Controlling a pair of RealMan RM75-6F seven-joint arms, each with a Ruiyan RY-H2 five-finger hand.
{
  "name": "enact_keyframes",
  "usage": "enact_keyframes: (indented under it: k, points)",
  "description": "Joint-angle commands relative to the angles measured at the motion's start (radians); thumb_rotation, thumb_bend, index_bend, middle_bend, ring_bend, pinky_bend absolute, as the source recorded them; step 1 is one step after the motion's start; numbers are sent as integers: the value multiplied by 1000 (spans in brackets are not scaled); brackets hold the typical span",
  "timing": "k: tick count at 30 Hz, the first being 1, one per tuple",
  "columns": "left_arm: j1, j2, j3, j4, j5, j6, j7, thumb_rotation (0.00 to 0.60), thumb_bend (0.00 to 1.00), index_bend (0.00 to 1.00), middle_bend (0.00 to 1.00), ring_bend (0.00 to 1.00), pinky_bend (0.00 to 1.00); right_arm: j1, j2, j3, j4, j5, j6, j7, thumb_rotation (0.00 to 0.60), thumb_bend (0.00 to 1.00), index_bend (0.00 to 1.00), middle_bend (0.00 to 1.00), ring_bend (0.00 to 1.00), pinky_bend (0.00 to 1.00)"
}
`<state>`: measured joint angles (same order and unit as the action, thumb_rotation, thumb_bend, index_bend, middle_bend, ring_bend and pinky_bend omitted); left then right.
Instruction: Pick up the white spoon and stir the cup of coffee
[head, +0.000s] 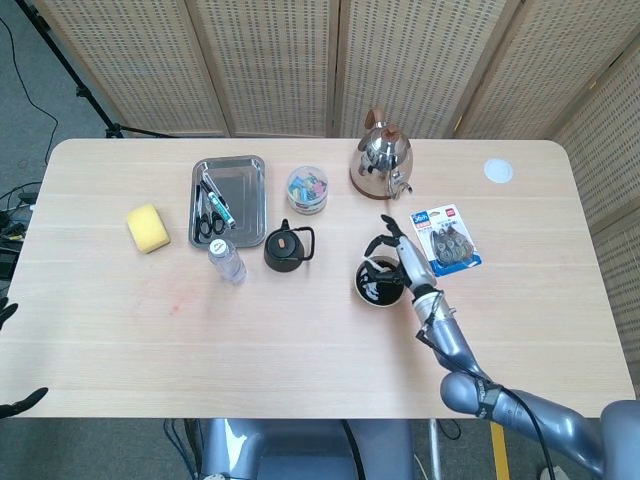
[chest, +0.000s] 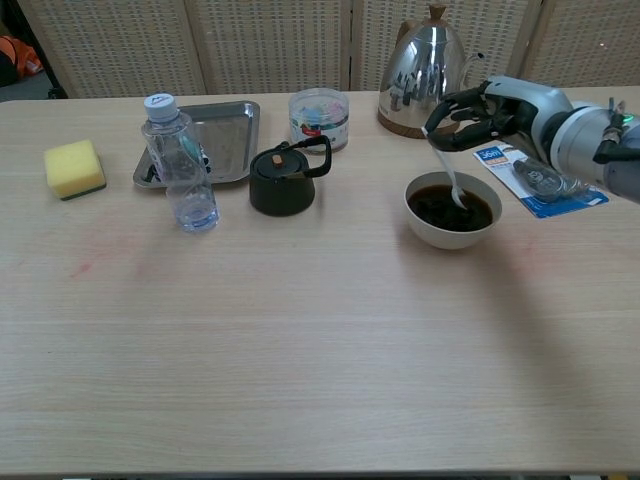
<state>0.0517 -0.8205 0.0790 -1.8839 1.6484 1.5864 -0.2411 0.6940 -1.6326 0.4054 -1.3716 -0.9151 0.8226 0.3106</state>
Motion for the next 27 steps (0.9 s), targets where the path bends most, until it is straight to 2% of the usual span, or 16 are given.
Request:
enact_keyframes:
  k: [1,8,14,24,27]
  points:
    - [0,-2,1,-3,3,0,7,600,0,0,0,0,0,-20,21,-7,-17,-19,-2,22,600,517,594,0,0,0]
    - [0,-8,6,-8,18,-2,27,600,0,0,0,0,0,-57,47,-38,-63,-65,-10,67,600,518,594,0,0,0]
    - [2,-6,6,-6,16,2,19,600,0,0,0,0,0,-48,25,-46,-78,-94,-10,74,600,519,594,0,0,0]
    - [1,4,1,6,7,8,-16,600,0,0,0,0,0,11,-66,-28,37,-99,-15,55,600,521,598,0,0,0]
    - [0,5,0,8,3,6,-22,600,0,0,0,0,0,17,-67,-18,48,-101,-11,56,600,534,598,0,0,0]
